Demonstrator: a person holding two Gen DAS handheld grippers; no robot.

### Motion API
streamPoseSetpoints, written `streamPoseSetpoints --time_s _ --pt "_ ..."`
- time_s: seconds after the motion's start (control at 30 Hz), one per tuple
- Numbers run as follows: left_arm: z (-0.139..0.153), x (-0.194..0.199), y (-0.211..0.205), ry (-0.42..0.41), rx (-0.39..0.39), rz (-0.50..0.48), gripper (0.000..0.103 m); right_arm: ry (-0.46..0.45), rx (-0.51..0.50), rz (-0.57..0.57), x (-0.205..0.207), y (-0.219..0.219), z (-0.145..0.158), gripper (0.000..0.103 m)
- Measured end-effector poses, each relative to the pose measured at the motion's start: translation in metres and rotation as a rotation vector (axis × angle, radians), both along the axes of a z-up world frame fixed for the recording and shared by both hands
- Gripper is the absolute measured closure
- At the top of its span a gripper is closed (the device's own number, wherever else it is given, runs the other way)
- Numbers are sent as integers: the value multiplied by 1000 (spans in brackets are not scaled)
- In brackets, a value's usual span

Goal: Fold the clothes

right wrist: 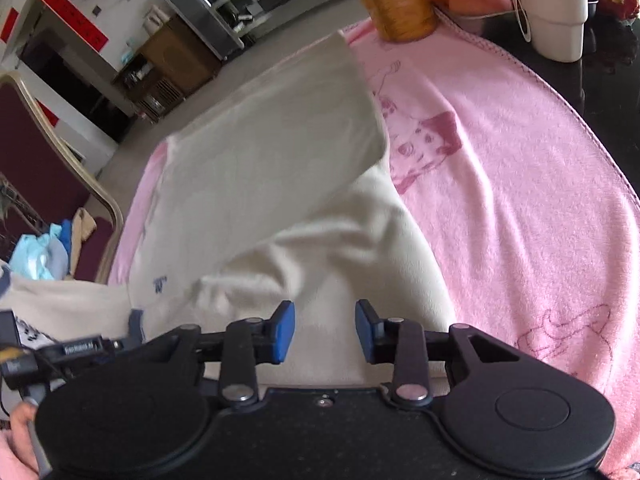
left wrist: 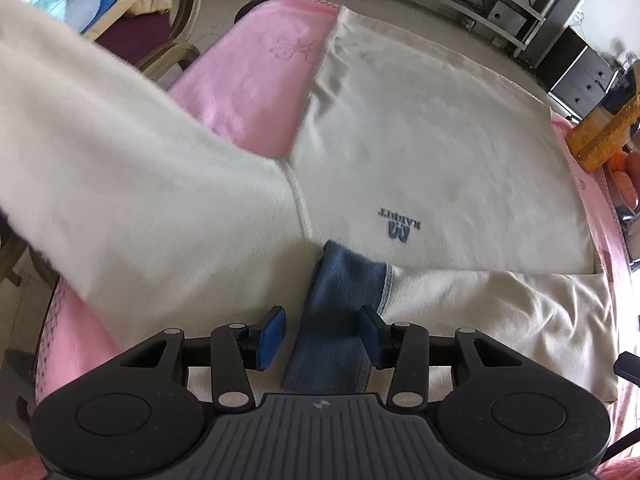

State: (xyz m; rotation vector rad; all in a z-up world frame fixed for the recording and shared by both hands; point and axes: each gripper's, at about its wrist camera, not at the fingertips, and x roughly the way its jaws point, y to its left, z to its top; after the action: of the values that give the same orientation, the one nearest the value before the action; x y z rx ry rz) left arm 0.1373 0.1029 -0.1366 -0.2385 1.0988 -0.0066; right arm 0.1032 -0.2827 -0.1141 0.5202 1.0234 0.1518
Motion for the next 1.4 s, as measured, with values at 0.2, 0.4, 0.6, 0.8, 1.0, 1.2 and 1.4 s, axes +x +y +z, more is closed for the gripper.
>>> streamPoseSetpoints --time_s 0.2,0.4,0.6,0.8,1.0,1.2,1.4 --pt "5 -6 -26 -57 108 -116 83 16 -25 -69 1 -8 -3 65" --pt "25 -28 -34 -205 157 -135 101 -17 -67 -152 -5 -21 0 59" --pt "37 -38 -29 -264 178 -91 101 55 -164 -87 -3 -11 -11 85" --pt "12 -24 -24 -121 317 -24 103 127 -261 -23 -1 -1 -22 94" --pt "10 -15 15 -63 11 73 79 105 -181 -26 -5 -7 -20 72" --pt "14 -3 9 -91 -28 17 66 115 -124 -23 -5 -6 -22 71" --pt "7 3 -6 -68 33 -33 70 124 -138 -24 -2 -4 -22 71"
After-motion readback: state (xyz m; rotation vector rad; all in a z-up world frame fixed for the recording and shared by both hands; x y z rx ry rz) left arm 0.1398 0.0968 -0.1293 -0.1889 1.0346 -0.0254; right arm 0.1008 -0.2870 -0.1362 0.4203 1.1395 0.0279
